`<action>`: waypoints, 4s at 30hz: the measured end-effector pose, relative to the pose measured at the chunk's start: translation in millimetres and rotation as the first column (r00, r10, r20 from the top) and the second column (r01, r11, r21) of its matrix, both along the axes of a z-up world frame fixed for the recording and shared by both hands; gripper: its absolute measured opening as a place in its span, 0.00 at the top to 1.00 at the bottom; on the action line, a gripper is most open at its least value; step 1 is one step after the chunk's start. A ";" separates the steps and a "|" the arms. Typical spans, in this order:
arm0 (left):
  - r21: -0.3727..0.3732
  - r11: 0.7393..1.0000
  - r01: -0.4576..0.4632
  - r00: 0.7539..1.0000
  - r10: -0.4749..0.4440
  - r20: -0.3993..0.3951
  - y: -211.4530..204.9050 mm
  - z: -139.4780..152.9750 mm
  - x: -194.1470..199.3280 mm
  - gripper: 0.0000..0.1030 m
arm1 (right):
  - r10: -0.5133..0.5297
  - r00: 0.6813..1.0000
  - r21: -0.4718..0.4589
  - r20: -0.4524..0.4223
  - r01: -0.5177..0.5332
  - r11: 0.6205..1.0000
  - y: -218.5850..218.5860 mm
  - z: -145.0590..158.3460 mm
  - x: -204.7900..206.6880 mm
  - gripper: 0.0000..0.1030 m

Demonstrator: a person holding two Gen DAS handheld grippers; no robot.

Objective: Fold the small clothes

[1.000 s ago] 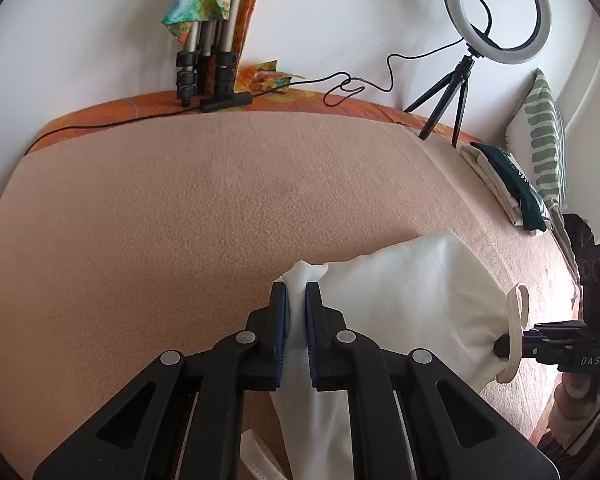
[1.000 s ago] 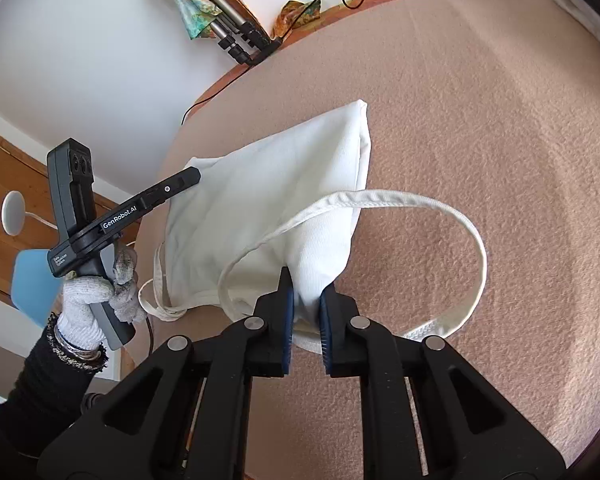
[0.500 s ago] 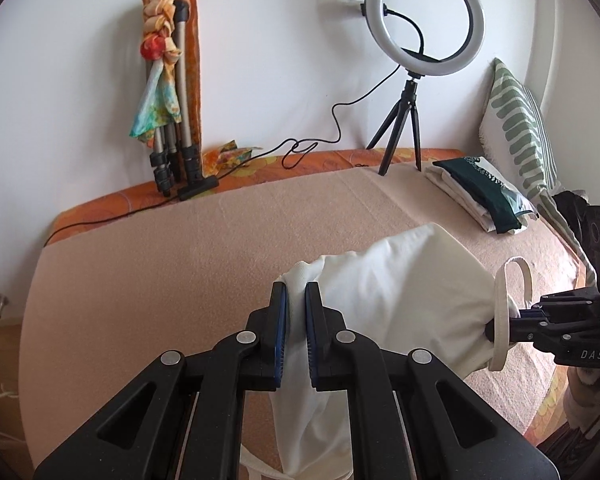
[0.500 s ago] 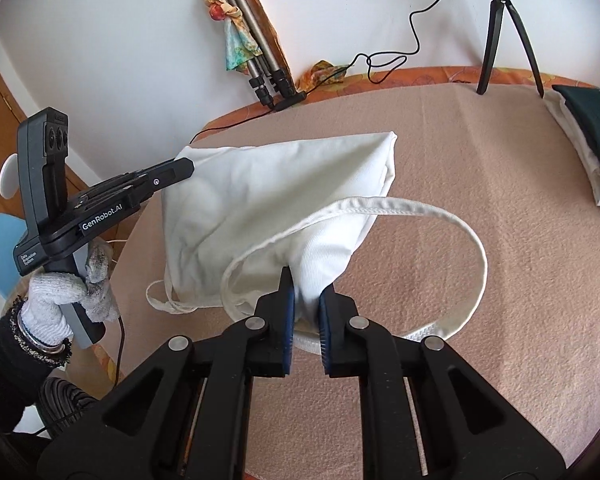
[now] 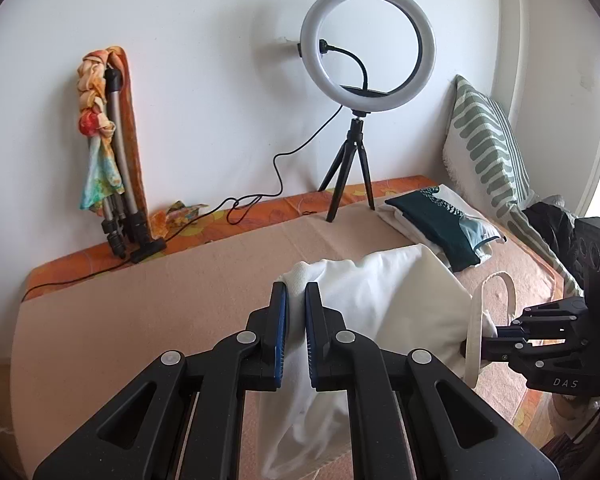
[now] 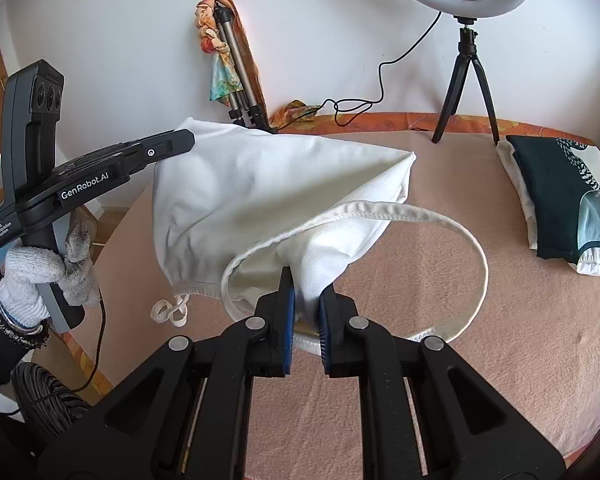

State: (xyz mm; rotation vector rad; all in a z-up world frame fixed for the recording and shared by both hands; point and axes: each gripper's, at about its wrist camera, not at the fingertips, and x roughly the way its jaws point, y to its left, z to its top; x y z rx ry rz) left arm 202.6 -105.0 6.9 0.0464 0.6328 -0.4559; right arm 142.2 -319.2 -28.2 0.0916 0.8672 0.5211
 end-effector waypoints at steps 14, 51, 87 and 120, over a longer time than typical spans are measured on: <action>-0.034 0.992 0.124 0.992 -0.123 0.022 -110.3 7.2 38.7 0.93 | -0.139 0.989 -0.090 0.055 0.143 0.986 -105.1 11.3 19.7 0.89; -0.032 0.986 0.161 0.986 -0.159 0.043 -349.3 -23.8 163.1 0.93 | -0.332 0.934 -0.402 0.130 0.356 0.844 -334.0 -17.8 174.4 0.89; 0.073 0.993 0.091 0.994 -0.095 0.047 -325.8 15.7 120.6 0.21 | -0.419 0.889 -0.391 0.185 0.458 0.798 -309.1 29.9 117.4 0.12; 0.055 0.997 0.048 0.985 -0.057 0.164 -103.9 70.8 -80.1 0.18 | -0.384 0.864 -0.253 0.326 0.472 0.845 -111.7 100.0 -56.9 0.10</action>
